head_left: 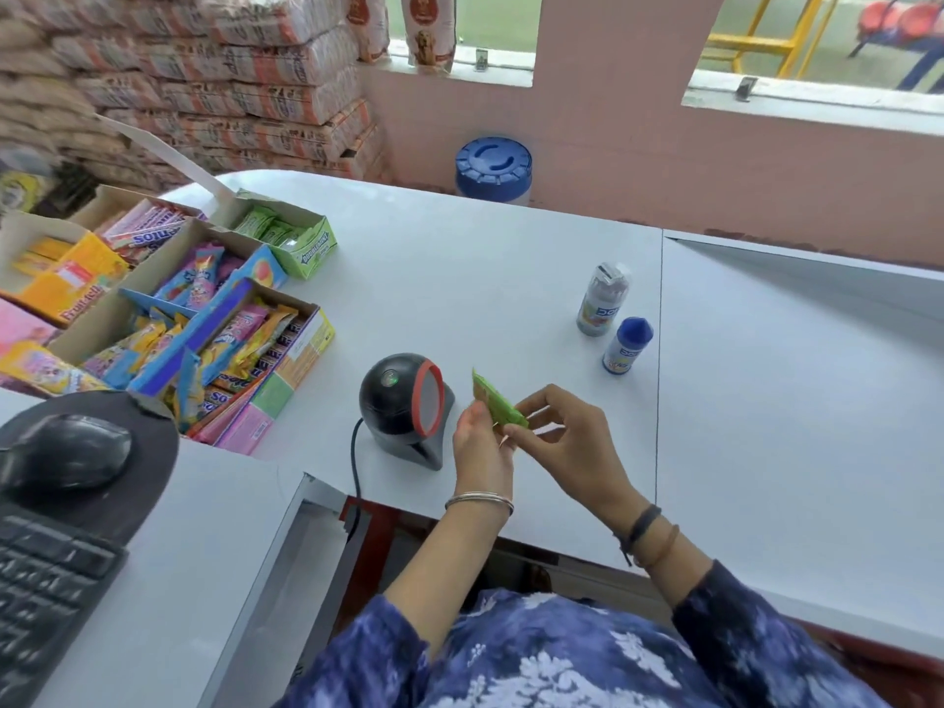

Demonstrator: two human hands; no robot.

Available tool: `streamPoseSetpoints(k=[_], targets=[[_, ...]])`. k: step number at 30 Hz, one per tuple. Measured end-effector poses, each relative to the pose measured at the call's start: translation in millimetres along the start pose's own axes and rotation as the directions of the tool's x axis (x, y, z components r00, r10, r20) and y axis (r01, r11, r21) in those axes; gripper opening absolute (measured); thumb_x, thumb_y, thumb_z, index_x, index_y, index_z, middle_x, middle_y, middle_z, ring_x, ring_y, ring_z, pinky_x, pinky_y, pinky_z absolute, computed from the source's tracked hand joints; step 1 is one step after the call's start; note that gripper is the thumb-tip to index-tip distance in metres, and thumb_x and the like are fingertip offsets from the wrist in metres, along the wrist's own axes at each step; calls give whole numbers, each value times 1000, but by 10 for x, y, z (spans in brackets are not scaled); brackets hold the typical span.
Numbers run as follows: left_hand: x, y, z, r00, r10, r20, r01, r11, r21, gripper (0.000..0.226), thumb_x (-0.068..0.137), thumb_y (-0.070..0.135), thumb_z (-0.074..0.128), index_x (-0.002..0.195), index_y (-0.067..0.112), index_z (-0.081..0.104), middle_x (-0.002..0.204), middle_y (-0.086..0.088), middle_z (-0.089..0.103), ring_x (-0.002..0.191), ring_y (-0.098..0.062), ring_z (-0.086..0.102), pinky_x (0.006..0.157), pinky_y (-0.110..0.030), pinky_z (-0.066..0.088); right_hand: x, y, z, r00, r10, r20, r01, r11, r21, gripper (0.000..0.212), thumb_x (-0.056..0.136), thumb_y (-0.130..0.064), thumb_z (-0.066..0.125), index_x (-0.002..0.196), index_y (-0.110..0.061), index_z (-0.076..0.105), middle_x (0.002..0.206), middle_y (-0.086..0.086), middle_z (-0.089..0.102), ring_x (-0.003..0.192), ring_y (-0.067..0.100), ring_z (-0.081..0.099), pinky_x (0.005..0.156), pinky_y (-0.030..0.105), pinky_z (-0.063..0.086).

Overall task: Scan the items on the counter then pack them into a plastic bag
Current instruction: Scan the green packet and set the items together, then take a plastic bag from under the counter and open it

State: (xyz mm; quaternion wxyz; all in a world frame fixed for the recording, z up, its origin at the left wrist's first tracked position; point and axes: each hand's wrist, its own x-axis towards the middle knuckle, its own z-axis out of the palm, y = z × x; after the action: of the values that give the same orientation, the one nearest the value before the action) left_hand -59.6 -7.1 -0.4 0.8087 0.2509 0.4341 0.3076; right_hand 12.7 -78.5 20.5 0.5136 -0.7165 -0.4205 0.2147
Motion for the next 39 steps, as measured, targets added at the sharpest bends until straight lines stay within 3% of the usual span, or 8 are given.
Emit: streamPoseSetpoints(k=[2, 5, 9, 12, 17, 21, 31, 39], targets=[[87, -70, 71, 993, 94, 72, -113, 936, 332, 42, 97, 12, 42, 137, 16, 31, 113, -11, 55, 92, -19, 63, 77, -29, 54, 14, 164, -148, 996, -11, -88, 2, 995, -98, 19, 77, -6, 73, 79, -20, 60, 77, -9, 64, 71, 3, 65, 59, 17, 56], [231, -235, 222, 937, 209, 280, -349, 587, 730, 57, 91, 4, 49, 139, 27, 28, 120, -9, 46, 92, -18, 59, 84, -26, 49, 41, 453, -372, 985, -44, -169, -28, 915, -402, 11, 79, -1, 67, 81, -6, 58, 81, 8, 62, 72, 24, 63, 58, 39, 58], [402, -402, 413, 842, 244, 481, -537, 294, 791, 56, 85, -8, 45, 137, 12, 36, 125, -16, 41, 98, -21, 54, 85, -20, 44, 114, 754, -585, 984, -68, -164, -64, 723, -687, 12, 75, 4, 66, 74, -1, 55, 79, 15, 60, 70, 34, 57, 40, 34, 45], [549, -516, 465, 775, 187, 604, -613, -11, 790, 50, 81, -7, 44, 130, 4, 47, 132, -20, 45, 113, -35, 52, 95, -40, 46, 200, 903, -673, 985, -100, -142, -49, 626, -778, 20, 66, 13, 69, 72, -1, 56, 75, 16, 62, 63, 32, 58, 36, 32, 41], [664, -651, 554, 773, 195, 604, -542, -293, 788, 52, 85, 4, 44, 136, 12, 40, 144, -14, 40, 134, -26, 36, 108, -38, 30, 358, 1059, -796, 991, -98, -92, -13, 615, -789, 20, 67, 14, 65, 81, 0, 65, 85, 15, 69, 74, 34, 65, 60, 34, 54], [643, -652, 573, 793, 185, 580, -510, -319, 799, 53, 88, 9, 43, 140, 11, 33, 150, -15, 30, 140, -25, 25, 113, -39, 25, 372, 1003, -801, 988, -117, -100, 1, 655, -756, 29, 68, 7, 63, 96, -1, 67, 98, 14, 72, 88, 34, 67, 82, 39, 52], [-484, -333, -321, 655, 557, 510, -633, 37, 773, 23, 90, 6, 51, 112, 2, 58, 132, -14, 54, 127, -28, 45, 105, -37, 37, -401, 362, 0, 962, -267, -61, 183, 792, -582, 23, 83, -4, 60, 105, -9, 65, 107, 5, 69, 99, 24, 64, 86, 34, 44], [-1597, -76, -2089, 704, 619, 348, -395, -66, 916, 24, 87, 11, 57, 111, 8, 57, 130, -13, 55, 125, -28, 48, 102, -42, 44, -1366, -239, 1247, 933, -288, 217, 355, 843, -404, 19, 82, -5, 62, 100, -6, 67, 101, 9, 70, 89, 28, 65, 75, 39, 50]])
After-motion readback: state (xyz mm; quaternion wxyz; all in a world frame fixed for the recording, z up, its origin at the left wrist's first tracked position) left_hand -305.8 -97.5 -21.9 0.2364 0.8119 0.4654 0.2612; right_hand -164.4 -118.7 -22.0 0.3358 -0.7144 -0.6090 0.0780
